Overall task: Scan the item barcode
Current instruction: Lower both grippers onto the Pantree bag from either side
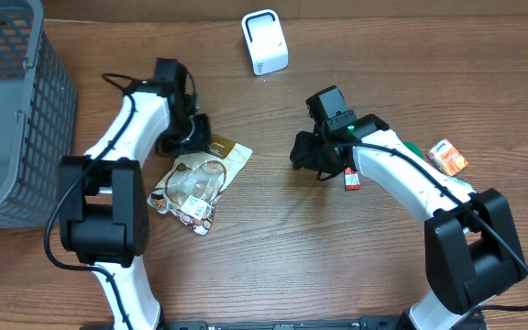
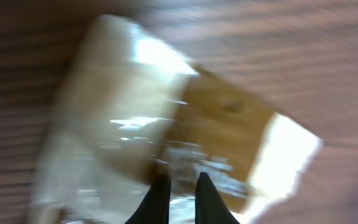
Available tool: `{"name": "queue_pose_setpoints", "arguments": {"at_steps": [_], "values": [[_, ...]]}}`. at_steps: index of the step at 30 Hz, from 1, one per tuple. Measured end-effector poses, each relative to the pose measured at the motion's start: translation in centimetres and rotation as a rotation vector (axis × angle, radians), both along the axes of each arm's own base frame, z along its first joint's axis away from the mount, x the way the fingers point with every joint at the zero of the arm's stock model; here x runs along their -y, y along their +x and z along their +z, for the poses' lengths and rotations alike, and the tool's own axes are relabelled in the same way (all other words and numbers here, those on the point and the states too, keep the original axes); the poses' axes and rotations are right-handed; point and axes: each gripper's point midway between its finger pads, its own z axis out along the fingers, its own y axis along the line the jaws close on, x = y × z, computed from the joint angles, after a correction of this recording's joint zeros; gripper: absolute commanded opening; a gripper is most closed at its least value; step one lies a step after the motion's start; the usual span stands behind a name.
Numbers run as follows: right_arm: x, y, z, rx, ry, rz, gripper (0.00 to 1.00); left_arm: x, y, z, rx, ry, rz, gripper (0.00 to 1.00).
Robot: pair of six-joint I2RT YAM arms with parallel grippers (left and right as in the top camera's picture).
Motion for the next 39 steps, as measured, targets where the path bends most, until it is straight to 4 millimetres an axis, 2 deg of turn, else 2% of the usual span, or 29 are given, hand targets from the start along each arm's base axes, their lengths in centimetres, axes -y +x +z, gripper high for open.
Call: {"name": "queue_pose_setpoints", "arguments": {"at_steps": [6, 9, 12, 15, 18, 21, 24, 28, 33, 36, 39], "values": [[1.3, -0.2, -0.3, -0.022, -0.029, -0.007, 0.53, 4.2, -1.3, 0.4, -0.011, -0.073, -0.11, 0.04], [1.8, -0.1, -0.4, -0.024, -0.036, -0.011, 0.54, 4.7, -2.4, 0.3, -0.042, -0.039, -0.136, 0.04], [2.1, 0.0, -0.4, -0.021, -0.038, -0.012, 0.56, 3.7, -2.3, 0.8, -0.051, 0.038, -0.11, 0.04], [2.0, 0.1, -0.3, -0.017, -0.038, -0.007, 0.57, 1.9, -0.2, 2.0, 0.002, 0.106, -0.047, 0.04], [2.0, 0.2, -0.3, -0.013, -0.037, -0.004, 0.57, -1.3, 1.8, 2.9, 0.055, 0.197, 0.041, 0.04], [2.0, 0.2, -0.3, -0.012, -0.037, -0.002, 0.57, -4.5, 2.3, 2.9, 0.063, 0.29, 0.107, 0.05], [2.0, 0.2, -0.3, -0.009, -0.036, -0.002, 0.57, -6.4, 2.8, 2.9, 0.081, 0.345, 0.147, 0.07], [1.9, 0.3, -0.3, -0.007, -0.035, -0.002, 0.57, -7.0, 3.2, 1.9, 0.103, 0.38, 0.165, 0.09], [1.9, 0.3, -0.3, -0.006, -0.035, -0.002, 0.57, -7.2, 2.5, -0.6, 0.068, 0.392, 0.159, 0.08], [2.0, 0.3, -0.3, -0.008, -0.035, -0.001, 0.57, -6.4, 1.9, -2.2, 0.023, 0.351, 0.125, 0.09], [2.0, 0.3, -0.3, -0.008, -0.036, -0.001, 0.57, -4.4, 1.0, -2.8, -0.011, 0.272, 0.042, 0.1]]}}
